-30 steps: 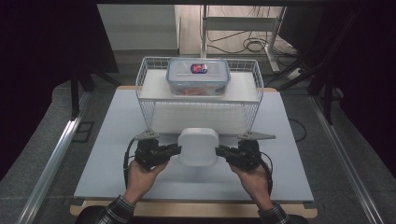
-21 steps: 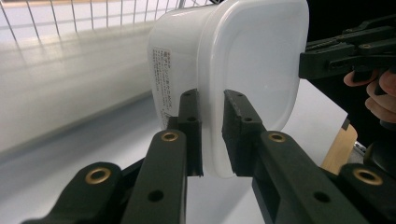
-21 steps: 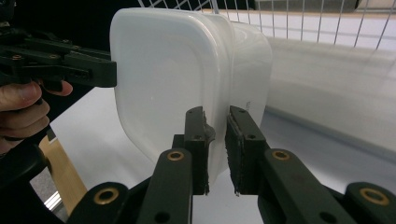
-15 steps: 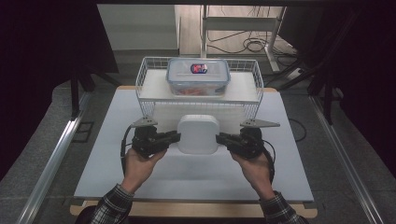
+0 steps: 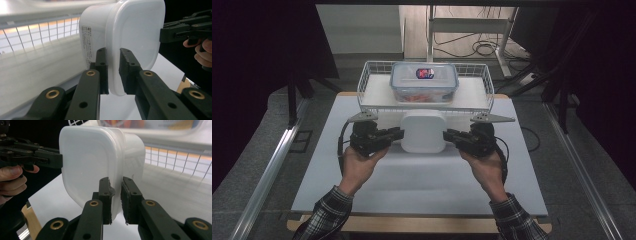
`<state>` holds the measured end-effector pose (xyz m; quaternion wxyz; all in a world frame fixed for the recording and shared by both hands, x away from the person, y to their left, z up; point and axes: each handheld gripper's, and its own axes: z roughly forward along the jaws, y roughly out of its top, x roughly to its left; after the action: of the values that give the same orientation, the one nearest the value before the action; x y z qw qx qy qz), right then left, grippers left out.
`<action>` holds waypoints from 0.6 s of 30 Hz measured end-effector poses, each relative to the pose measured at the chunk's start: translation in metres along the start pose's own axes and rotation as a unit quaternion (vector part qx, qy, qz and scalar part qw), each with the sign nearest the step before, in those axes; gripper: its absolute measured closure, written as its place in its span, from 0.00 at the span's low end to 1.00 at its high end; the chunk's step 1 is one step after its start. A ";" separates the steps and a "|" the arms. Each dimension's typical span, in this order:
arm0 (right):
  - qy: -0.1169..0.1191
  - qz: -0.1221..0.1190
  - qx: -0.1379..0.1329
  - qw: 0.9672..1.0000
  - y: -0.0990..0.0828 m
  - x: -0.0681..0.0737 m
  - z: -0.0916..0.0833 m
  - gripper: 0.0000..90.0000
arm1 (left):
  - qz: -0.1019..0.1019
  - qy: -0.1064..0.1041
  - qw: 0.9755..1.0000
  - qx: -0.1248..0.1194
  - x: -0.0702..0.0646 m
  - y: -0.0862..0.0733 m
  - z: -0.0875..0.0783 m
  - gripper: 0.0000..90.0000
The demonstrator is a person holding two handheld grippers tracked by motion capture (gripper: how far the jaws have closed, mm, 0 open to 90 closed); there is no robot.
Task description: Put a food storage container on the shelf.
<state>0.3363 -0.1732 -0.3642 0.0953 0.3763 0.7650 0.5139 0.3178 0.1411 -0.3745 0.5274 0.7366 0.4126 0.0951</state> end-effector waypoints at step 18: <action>-0.001 -0.017 -0.036 0.999 0.051 0.004 -0.012 0.87 | 0.022 0.010 0.999 -0.024 -0.004 0.054 -0.018 0.88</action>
<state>0.3519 -0.1695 -0.3143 0.1185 0.3603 0.7523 0.5387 0.3319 0.1451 -0.3193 0.5388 0.7314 0.3991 0.1244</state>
